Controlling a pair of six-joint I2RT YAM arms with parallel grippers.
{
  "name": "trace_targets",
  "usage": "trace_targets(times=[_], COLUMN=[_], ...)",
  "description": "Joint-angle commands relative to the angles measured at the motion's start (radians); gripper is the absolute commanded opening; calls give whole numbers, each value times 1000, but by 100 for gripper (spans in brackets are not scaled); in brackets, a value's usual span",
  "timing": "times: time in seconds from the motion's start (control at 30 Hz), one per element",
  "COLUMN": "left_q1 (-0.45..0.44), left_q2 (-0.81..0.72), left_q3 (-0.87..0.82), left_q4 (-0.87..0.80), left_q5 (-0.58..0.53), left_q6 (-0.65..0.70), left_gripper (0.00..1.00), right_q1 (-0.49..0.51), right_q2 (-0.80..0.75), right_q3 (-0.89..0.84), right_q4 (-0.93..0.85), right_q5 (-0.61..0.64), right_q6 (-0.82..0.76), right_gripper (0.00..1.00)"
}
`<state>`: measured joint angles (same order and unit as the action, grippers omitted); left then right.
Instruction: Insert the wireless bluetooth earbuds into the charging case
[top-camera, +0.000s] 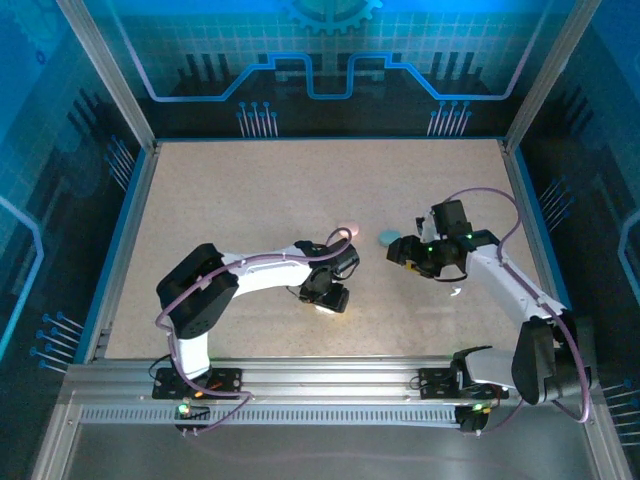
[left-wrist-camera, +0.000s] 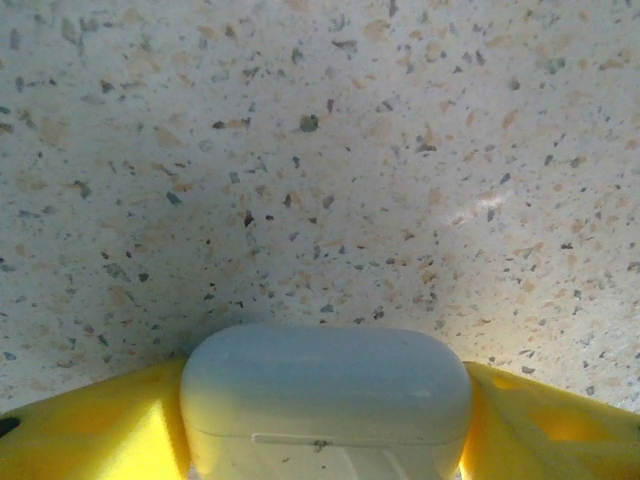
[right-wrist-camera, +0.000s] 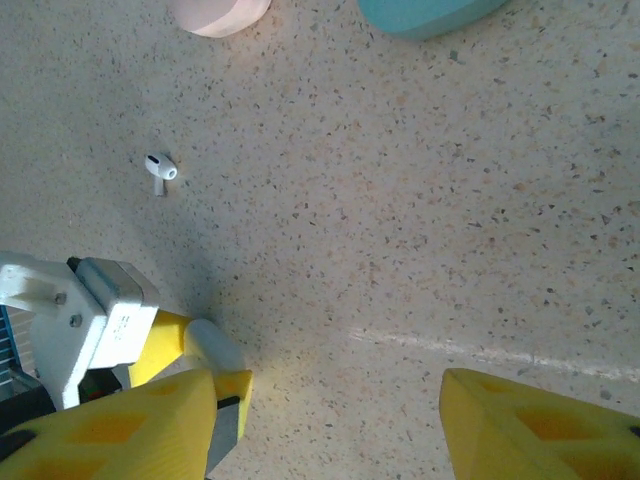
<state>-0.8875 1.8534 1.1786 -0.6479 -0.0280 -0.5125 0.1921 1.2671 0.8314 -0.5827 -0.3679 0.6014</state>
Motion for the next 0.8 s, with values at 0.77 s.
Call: trace_targets(times=[0.77], left_q1=[363], left_q2=[-870], left_q3=[-471], left_q4=[220], left_q5=[-29], left_q6=[-34], left_gripper=[81], right_q1=[609], right_q2=[191], right_q3=[-120], right_q4=[523], right_q5=[298], right_q6=[-719], right_gripper=[71])
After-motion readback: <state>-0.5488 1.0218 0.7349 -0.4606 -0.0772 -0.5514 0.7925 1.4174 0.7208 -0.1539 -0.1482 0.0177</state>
